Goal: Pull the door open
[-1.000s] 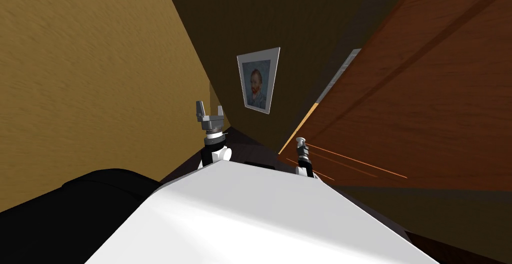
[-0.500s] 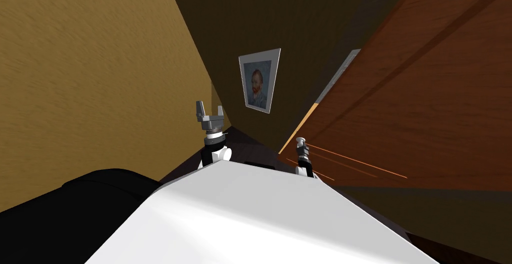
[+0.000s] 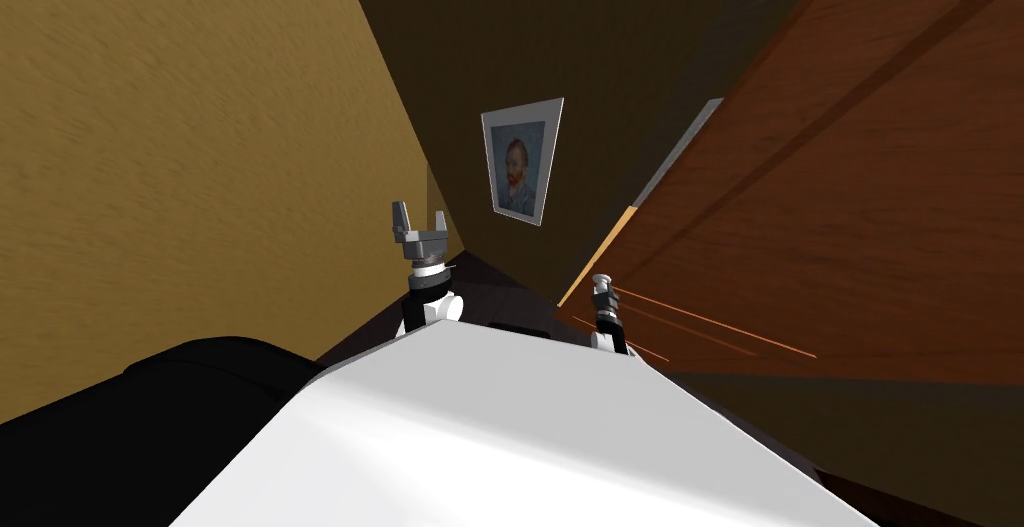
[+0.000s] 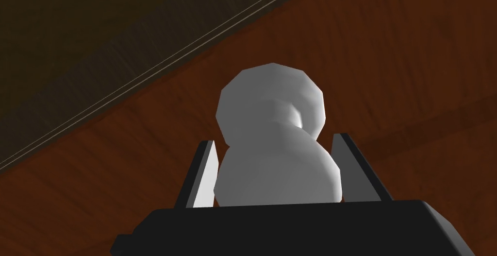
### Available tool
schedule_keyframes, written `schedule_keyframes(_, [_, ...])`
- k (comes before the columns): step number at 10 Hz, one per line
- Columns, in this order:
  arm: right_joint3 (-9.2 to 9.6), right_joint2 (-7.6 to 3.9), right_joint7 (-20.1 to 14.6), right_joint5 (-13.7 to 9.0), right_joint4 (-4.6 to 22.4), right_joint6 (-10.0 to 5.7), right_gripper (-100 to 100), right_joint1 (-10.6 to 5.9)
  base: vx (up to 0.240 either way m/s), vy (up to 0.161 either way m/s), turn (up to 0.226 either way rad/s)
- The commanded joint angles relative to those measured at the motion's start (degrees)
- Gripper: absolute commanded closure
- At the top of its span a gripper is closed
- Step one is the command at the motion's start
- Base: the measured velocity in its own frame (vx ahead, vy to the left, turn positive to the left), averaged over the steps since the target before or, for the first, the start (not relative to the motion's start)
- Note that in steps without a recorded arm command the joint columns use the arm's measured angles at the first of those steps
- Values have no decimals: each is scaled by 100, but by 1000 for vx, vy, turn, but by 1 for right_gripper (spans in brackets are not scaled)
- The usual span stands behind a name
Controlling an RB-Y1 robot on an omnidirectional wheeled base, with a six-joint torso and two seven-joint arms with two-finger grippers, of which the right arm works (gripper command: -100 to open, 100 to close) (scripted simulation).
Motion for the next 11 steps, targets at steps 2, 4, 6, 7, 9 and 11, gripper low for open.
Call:
schedule_keyframes(2, [63,-12,-316,-82,17,-31,100,-25,-27,-7,25])
schedule_keyframes(4, [160,-42,-683,-217,31,-36,100,-33,-33,-9,39])
schedule_keyframes(6, [208,-56,-979,-285,38,-38,100,-37,-34,-8,23])
schedule_keyframes(7, [208,-56,-1029,-285,38,-38,100,-37,-28,-3,18])
schedule_keyframes(9, [257,-71,-1267,-352,45,-40,100,-41,-25,-4,23])
schedule_keyframes(11, [350,-99,-1635,-482,59,-44,100,-48,-28,-10,39])
